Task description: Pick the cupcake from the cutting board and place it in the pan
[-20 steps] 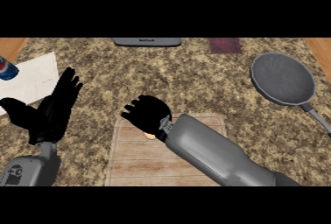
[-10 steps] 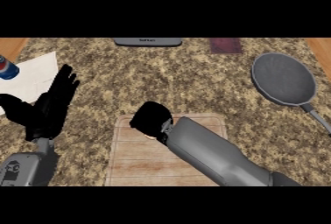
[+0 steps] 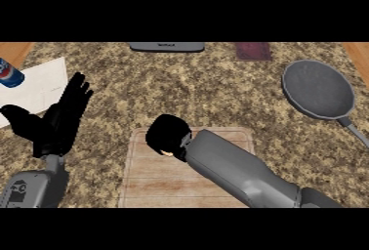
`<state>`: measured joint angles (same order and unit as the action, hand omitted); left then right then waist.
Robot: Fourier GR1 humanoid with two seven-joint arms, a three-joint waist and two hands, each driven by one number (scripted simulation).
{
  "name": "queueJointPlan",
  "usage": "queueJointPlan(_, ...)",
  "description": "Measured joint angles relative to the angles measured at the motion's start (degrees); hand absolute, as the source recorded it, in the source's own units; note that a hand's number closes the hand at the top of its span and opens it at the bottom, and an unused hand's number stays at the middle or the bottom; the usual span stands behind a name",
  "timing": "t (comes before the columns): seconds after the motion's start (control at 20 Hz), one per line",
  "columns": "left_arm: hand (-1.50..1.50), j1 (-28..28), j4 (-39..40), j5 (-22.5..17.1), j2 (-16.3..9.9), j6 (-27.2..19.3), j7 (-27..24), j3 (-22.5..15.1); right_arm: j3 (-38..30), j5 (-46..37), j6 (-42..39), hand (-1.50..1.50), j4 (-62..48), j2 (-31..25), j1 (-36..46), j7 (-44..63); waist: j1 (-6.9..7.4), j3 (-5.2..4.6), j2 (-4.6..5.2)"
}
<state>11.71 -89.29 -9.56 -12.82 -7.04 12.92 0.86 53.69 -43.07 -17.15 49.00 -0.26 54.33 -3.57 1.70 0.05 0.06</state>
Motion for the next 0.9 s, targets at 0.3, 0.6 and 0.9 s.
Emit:
queueJointPlan(0.3, 0.00, -1.3, -1.0, 0.5, 0.4, 0.1, 0.2, 0.4, -1.7, 1.5, 2.3, 1.50, 0.6, 0.2, 0.7, -0.7, -0.46, -0.05, 0.05)
queueJointPlan(0.6, 0.00, -3.8, -1.7, 0.3, -0.4, -0.1, -0.2, 2.4, -6.4, 0.6, 7.7, 1.50, 9.6, -7.7, -6.9, 4.7, -3.62, -0.02, -0.78)
queueJointPlan(0.9, 0.00, -5.7, -2.3, -0.2, -0.6, -0.8, 0.0, 3.9, -13.2, -0.5, 14.2, 1.50, 23.1, -20.9, -14.4, 10.7, -6.50, -0.03, -1.63)
